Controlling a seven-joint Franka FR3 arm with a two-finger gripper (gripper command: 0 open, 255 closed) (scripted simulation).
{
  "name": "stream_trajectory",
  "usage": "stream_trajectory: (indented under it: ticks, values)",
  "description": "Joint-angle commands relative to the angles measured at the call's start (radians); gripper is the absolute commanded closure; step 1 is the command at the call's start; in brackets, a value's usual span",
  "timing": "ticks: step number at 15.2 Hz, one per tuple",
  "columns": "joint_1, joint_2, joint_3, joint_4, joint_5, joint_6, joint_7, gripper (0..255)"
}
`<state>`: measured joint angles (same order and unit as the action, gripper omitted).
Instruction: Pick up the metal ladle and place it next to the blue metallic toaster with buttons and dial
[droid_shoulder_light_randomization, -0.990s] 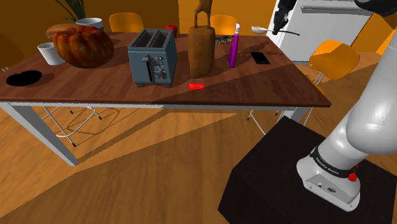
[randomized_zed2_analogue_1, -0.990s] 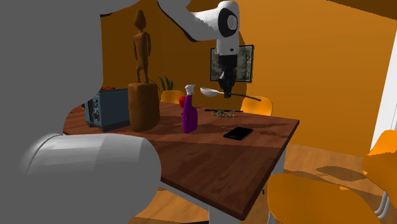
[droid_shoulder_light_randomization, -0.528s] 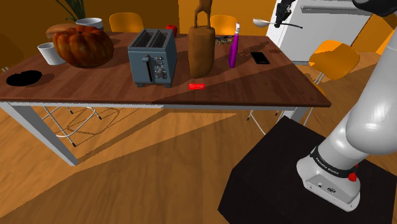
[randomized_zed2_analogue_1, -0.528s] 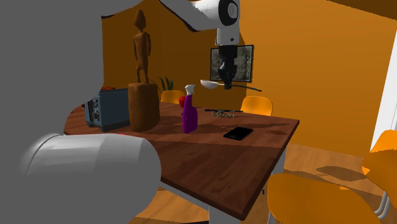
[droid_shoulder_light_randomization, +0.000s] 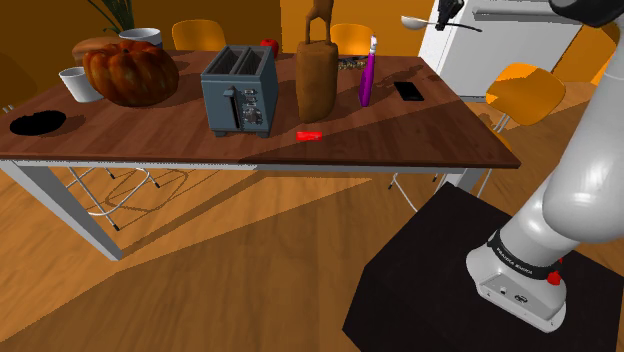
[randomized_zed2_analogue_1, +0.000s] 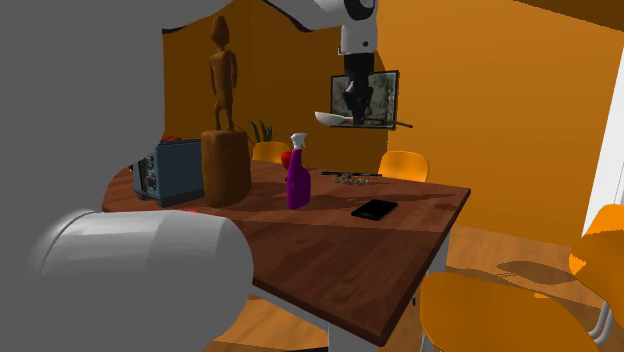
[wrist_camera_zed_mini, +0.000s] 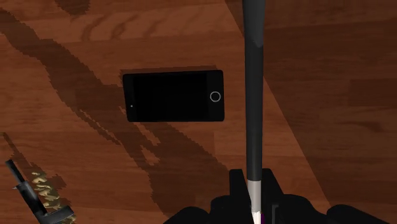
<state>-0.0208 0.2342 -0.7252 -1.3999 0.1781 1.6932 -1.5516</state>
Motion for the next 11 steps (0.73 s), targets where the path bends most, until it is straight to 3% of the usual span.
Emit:
stream_trajectory:
  ticks: [1,11]
  values:
    - [0.025,-0.021,0.006,-0.016,-0.018,0.001,0.028,255]
    - [0.222,-0.186,0.103,-0.183,-0.164,0.047,0.315,255]
